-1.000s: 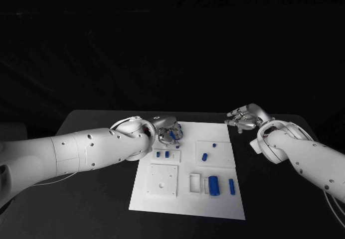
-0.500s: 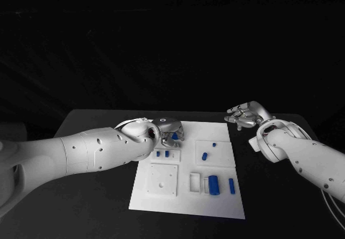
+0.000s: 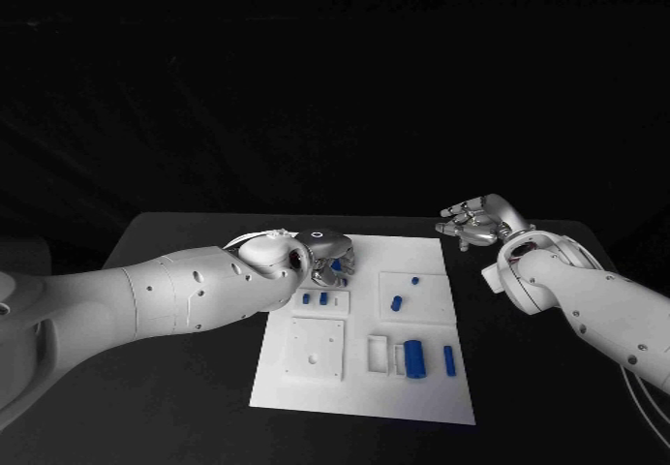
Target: Assemble the parts on the task board
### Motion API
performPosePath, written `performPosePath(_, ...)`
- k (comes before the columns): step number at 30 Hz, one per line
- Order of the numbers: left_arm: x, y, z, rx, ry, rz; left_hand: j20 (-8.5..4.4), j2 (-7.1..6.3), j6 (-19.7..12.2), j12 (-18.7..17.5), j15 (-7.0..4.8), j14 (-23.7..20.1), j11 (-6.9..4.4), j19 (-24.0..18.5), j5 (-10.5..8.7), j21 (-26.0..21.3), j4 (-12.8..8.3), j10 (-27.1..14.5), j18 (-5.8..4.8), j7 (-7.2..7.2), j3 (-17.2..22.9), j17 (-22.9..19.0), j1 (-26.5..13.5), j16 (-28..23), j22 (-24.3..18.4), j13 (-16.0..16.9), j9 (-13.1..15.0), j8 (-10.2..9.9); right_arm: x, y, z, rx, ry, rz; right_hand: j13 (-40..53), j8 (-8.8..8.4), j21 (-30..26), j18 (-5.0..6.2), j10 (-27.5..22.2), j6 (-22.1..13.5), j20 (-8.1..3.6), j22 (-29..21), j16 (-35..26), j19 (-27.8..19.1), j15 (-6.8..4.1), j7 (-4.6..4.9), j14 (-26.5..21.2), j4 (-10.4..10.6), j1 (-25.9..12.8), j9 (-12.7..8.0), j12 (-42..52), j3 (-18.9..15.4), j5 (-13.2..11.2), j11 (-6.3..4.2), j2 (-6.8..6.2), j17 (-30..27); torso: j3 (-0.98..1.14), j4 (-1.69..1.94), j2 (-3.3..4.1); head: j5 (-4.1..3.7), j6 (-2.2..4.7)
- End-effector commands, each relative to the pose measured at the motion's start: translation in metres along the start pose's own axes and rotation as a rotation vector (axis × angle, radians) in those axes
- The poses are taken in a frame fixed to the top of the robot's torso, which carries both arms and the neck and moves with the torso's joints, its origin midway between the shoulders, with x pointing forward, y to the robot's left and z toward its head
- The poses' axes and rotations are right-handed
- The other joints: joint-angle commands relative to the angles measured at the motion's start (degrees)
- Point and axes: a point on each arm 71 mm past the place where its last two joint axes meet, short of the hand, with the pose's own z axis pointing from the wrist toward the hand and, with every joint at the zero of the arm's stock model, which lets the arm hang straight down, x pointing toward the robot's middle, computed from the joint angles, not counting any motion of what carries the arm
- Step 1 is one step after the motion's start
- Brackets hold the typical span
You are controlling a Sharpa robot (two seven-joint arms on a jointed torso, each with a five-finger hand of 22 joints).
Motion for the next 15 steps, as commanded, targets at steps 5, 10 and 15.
performPosePath(5, 0.0045, -0.0027, 0.0026, 0.011, 0.032, 0.022, -0.33, 0.02, 0.6, -0.2, -0.60, 0.0, -0.60, -1.4, 0.40, 2.9, -0.7, 2.5, 0.94, -0.10, 1.9, 0.1, -1.3, 0.8, 1.5, 0.0, 0.0, -0.3, 0.0003, 0.0023, -0.0003, -0.016, -0.002, 0.008, -0.1, -0.19, -0.3, 0.90, 0.4, 0.0, 0.42, 0.1, 0.4, 0.8, 0.13, 0.41, -0.1, 0.0, -0.5, 0.0, -0.2, -0.3, 0.4, -0.05, 0.03, -0.1, -0.04, 0.07, 0.01, -0.20, -0.13)
performPosePath(10, 0.0070, -0.0035, 0.0034, 0.012, 0.038, 0.021, -0.64, 0.35, 0.9, -0.2, -0.94, 0.2, -1.04, -2.1, 0.29, 4.9, -1.0, 4.0, 0.70, -0.21, 2.2, 0.2, -1.5, 1.3, 1.4, 0.0, 0.0, -0.3, 0.0002, 0.0027, -0.0005, -0.017, -0.003, 0.008, -0.1, -0.19, -0.3, 0.90, 0.4, 0.0, 0.42, 0.1, 0.4, 0.8, 0.13, 0.41, -0.1, 0.0, -0.5, 0.0, -0.2, -0.3, 0.4, -0.05, 0.03, -0.1, -0.01, 0.07, -0.04, -0.26, -0.25)
performPosePath(15, 0.0087, -0.0034, 0.0036, 0.010, 0.044, 0.020, -0.79, 0.61, 1.0, -0.2, -1.02, 0.2, -1.18, -2.5, 0.23, 6.1, -1.3, 4.5, 0.57, -0.19, 1.9, 0.3, -1.6, 1.7, 1.3, 0.0, 0.0, -0.3, 0.0000, 0.0026, -0.0006, -0.017, -0.003, 0.008, -0.1, -0.20, -0.4, 0.90, 0.4, 0.0, 0.42, 0.1, 0.4, 0.8, 0.12, 0.41, -0.1, 0.1, -0.5, 0.0, -0.3, -0.4, 0.5, -0.06, 0.06, -0.1, 0.00, 0.06, -0.04, -0.33, -0.33)
